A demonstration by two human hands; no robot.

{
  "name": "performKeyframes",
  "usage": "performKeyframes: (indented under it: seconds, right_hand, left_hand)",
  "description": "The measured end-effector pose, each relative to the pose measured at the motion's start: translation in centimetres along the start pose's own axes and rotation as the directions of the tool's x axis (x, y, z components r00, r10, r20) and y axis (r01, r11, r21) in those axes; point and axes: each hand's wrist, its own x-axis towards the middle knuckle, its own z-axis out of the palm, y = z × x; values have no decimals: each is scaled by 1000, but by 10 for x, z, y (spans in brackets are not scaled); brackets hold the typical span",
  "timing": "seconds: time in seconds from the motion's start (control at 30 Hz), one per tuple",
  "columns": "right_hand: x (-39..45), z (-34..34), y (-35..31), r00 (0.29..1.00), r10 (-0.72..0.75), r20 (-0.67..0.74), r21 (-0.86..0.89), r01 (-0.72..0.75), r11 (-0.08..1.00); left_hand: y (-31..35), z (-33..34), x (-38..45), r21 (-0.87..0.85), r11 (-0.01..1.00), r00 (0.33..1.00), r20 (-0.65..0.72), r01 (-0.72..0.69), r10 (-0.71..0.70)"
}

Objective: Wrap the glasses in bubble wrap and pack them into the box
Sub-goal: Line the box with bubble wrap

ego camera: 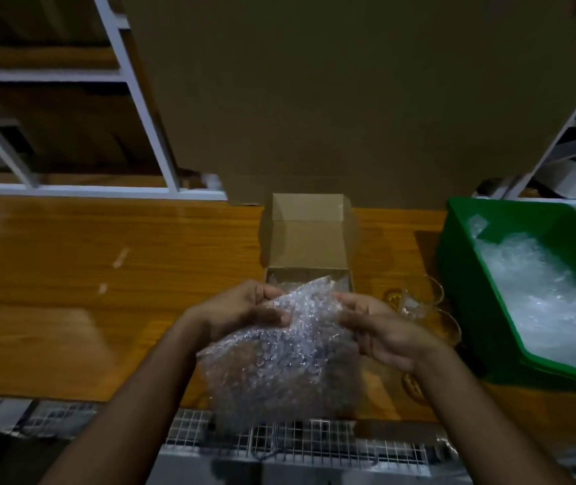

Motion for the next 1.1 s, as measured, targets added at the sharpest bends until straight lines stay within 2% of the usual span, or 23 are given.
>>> performKeyframes:
  seconds: [0.07,0.17,0.3,0.4,0.47,0.53,0.63,0.7,0.77,0.87,0.97,1.0,1.03,1.07,1.1]
  right_hand:
    - [1,4,11,998,-4,-70,-84,-2,996]
    - [-1,-5,26,980,-41,-195,-151,12,989]
    - [-9,-18,33,899,-80,-431,-225,-21,974]
    - [-7,-27,27,886,-146,-439,-370,-30,928]
    - [-4,-31,16,900,-179,-398,-388,12,922]
    - [2,-35,5,876,-253,-410,-408,72,910]
    - [17,-37,-1,784,-380,-492,-521,84,849]
    - [31,-39,3,726,-437,-532,-673,-50,738]
    - [42,-40,10,708,-448,-546,-761,-196,618]
    - [50,-38,16,660,-512,-549,-816,-291,500]
    - [45,-30,12,620,-561,-548,-830,-323,454]
    - [41,-25,10,625,-578,-524,-850,-345,397]
    - [36,-19,8,631,-610,-479,-877,-373,303]
    - [32,-12,7,641,-648,-412,-902,-389,189]
    - [28,-4,5,658,-680,-323,-924,-374,77]
  left_hand:
    - [-10,-5,3,-20,1000,1000,-11,13,-13]
    - [-29,-19,2,-98,988,992,-17,120,-122]
    - [-55,-26,-5,-154,978,987,-54,140,-150]
    - [-52,-16,-1,-200,980,978,-210,-22,-21]
    - [-40,-11,5,-300,941,937,-347,-159,48]
    - [-31,-13,11,-314,914,872,-483,-257,78]
    - [-32,-21,25,-152,952,782,-612,-265,120]
    - [-37,-22,37,11,985,722,-679,-173,134]
    - [-43,-22,47,129,989,681,-718,-70,142]
    - [-50,-23,54,190,981,653,-739,-39,169]
    - [-53,-20,49,247,968,613,-760,-30,213]
    - [-54,-16,45,356,935,585,-756,-7,292]
    - [-55,-10,41,513,858,559,-717,19,416]
    - [-54,-2,37,664,747,551,-632,24,545]
    - [-50,8,34,758,652,578,-536,10,615]
